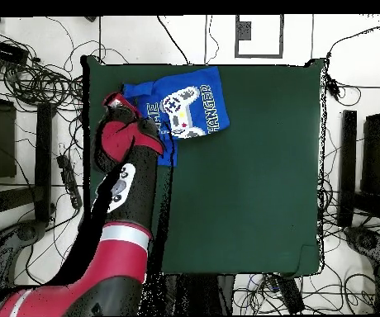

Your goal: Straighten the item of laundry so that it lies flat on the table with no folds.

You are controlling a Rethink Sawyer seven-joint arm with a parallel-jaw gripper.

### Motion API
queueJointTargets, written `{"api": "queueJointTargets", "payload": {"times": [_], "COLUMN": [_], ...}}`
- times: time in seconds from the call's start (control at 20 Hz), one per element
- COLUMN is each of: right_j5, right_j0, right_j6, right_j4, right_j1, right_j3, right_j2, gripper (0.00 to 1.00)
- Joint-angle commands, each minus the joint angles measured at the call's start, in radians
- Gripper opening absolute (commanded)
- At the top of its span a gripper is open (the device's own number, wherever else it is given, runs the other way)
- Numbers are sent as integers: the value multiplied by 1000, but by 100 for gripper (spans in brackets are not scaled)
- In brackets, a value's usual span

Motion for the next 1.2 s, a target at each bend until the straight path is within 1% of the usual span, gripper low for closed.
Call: {"api": "queueJointTargets", "payload": {"times": [0.05, 0.1, 0.2, 0.3, 0.4, 0.55, 0.65, 0.75, 0.8, 0.85, 0.95, 1.0, 1.05, 1.1, 1.15, 1.2], "right_j5": [-57, -64, -85, -114, -130, -141, -127, -82, -30, 0, 91, 168, 211, 308, 334, 372], "right_j0": [9, 18, 49, 54, 49, 63, 73, 97, 113, 114, 105, 92, 92, 81, 81, 65], "right_j6": [50, 52, 59, 48, 36, 19, 7, 5, 5, -1, -37, -80, -102, -149, -158, -178], "right_j4": [41, 55, 107, 133, 144, 182, 212, 247, 257, 250, 206, 169, 151, 131, 121, 107], "right_j1": [-99, -83, -36, 0, 9, 14, 25, 33, 29, 15, -43, -82, -113, -144, -164, -185], "right_j3": [102, 87, 51, 25, 22, 19, 5, -3, -3, 3, 36, 61, 90, 120, 147, 176], "right_j2": [139, 121, 47, 18, 22, -11, -35, -76, -106, -102, -67, -36, -26, -1, 0, 26], "gripper": [100, 100, 100, 100, 100, 100, 100, 100, 100, 100, 100, 100, 100, 100, 100, 100]}}
